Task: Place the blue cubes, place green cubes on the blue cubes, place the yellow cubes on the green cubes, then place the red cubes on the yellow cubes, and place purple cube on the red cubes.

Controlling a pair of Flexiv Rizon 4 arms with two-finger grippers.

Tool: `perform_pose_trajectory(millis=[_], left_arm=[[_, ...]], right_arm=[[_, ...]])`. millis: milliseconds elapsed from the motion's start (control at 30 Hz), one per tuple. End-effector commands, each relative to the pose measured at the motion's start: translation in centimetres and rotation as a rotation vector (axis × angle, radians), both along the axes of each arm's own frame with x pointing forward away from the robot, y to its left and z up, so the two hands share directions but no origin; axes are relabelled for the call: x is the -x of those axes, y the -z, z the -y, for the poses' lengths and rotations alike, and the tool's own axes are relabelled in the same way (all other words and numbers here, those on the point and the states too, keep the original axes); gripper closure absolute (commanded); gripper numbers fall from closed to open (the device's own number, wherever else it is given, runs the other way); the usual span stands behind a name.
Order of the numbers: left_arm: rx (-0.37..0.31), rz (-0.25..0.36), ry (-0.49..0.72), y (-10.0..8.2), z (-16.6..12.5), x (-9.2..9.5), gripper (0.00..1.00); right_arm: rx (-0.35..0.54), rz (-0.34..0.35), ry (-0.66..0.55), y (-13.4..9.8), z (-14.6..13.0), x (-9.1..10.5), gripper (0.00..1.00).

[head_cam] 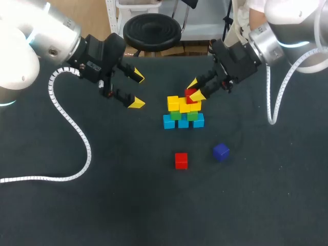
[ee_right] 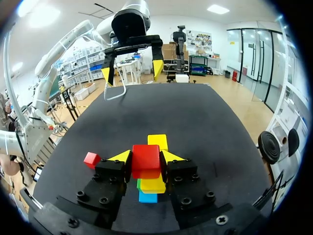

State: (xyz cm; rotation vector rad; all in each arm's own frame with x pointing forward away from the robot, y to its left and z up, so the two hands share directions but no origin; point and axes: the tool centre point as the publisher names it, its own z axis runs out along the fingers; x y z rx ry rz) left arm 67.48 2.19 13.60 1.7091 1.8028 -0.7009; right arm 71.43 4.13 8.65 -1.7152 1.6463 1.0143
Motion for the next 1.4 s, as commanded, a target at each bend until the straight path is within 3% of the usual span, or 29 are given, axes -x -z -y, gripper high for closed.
perform_pose_trajectory(millis=[33, 367, 400, 433, 500, 533, 567, 1100, 1133, 1167, 1200, 1267, 1333, 1400], left_arm=[[0.001, 0.0, 0.003, 0.0, -0.1, -0.1, 0.0], [0.001, 0.0, 0.003, 0.0, -0.1, -0.1, 0.0], [0.001, 0.0, 0.003, 0.0, -0.1, -0.1, 0.0], [0.001, 0.0, 0.003, 0.0, -0.1, -0.1, 0.0], [0.001, 0.0, 0.003, 0.0, -0.1, -0.1, 0.0], [0.001, 0.0, 0.003, 0.0, -0.1, -0.1, 0.0], [0.001, 0.0, 0.003, 0.0, -0.1, -0.1, 0.0], [0.001, 0.0, 0.003, 0.0, -0.1, -0.1, 0.0], [0.001, 0.0, 0.003, 0.0, -0.1, -0.1, 0.0], [0.001, 0.0, 0.003, 0.0, -0.1, -0.1, 0.0], [0.001, 0.0, 0.003, 0.0, -0.1, -0.1, 0.0], [0.001, 0.0, 0.003, 0.0, -0.1, -0.1, 0.0], [0.001, 0.0, 0.003, 0.0, -0.1, -0.1, 0.0], [0.001, 0.0, 0.003, 0.0, -0.1, -0.1, 0.0]], right_arm=[[0.003, -0.001, -0.001, -0.1, 0.0, -0.1, 1.0], [0.009, -0.004, 0.0, -0.1, 0.0, -0.1, 1.0], [0.009, -0.005, 0.001, -0.1, 0.0, -0.1, 0.88], [0.01, -0.005, 0.001, -0.1, 0.0, -0.1, 0.66], [0.009, -0.007, 0.0, -0.1, 0.0, -0.1, 0.55], [0.008, -0.008, 0.001, -0.1, 0.0, -0.1, 0.32], [0.006, -0.009, 0.0, -0.1, 0.0, -0.1, 0.0], [-0.05, 0.041, 0.038, -1.6, 1.5, 0.1, 0.0], [-0.052, 0.045, 0.037, -1.7, 1.6, 0.2, 0.06], [-0.053, 0.048, 0.036, -1.8, 1.8, 0.2, 0.47], [-0.052, 0.052, 0.039, -1.9, 1.9, 0.3, 0.56], [-0.053, 0.055, 0.042, -1.9, 2.1, 0.4, 0.89], [-0.052, 0.055, 0.043, -1.8, 2.1, 0.5, 0.98], [-0.052, 0.052, 0.044, -1.7, 2.2, 0.6, 1.0]])
